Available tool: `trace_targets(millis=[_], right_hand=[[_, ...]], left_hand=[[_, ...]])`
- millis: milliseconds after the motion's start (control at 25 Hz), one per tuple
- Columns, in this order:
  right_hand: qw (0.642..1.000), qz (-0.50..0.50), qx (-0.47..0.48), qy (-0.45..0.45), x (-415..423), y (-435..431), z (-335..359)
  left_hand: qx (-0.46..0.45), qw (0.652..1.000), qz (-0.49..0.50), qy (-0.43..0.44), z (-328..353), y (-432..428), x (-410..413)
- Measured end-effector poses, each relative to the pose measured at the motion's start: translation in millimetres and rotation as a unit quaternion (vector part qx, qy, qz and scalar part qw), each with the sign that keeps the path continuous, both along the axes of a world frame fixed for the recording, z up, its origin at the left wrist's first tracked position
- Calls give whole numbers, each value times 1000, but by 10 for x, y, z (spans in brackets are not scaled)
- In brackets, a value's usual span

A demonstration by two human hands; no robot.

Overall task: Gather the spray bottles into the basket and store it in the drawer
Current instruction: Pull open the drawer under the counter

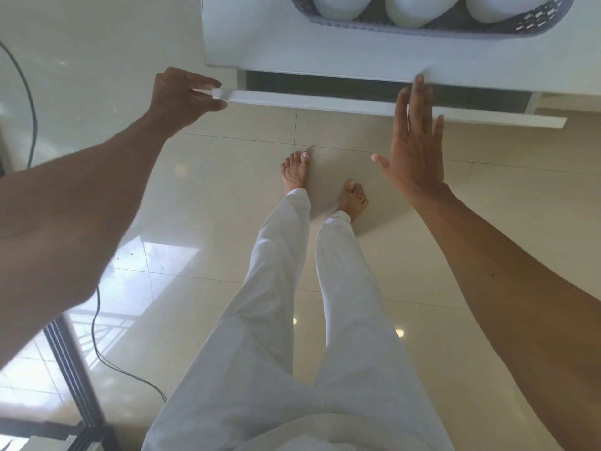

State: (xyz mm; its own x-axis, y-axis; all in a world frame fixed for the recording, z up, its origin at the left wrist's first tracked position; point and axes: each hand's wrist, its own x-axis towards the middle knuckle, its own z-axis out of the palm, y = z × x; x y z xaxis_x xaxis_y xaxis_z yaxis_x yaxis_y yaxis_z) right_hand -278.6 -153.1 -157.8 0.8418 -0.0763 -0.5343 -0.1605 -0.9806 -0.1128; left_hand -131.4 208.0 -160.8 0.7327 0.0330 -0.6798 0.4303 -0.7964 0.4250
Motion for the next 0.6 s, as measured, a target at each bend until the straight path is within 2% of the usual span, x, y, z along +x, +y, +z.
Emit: trace_targets(millis=[120, 240, 320, 440, 600], right_hand=[[999, 4, 13, 43, -105, 23, -66], [998, -5, 23, 56, -269, 68, -94], [998, -4, 27, 59, -368, 84, -85], [998, -3, 17, 58, -538, 31, -70], [997, -5, 20, 76, -755, -60, -53]], left_hand=[[9, 998, -10, -63, -78, -245, -376], [100, 980, -117, -130, -127, -581, -880], [136, 964, -201, -109, -134, -820, -1154], [116, 932, -330, -93, -132, -1241, -1431], [97, 915, -387, -61, -110, -1691, -1658]])
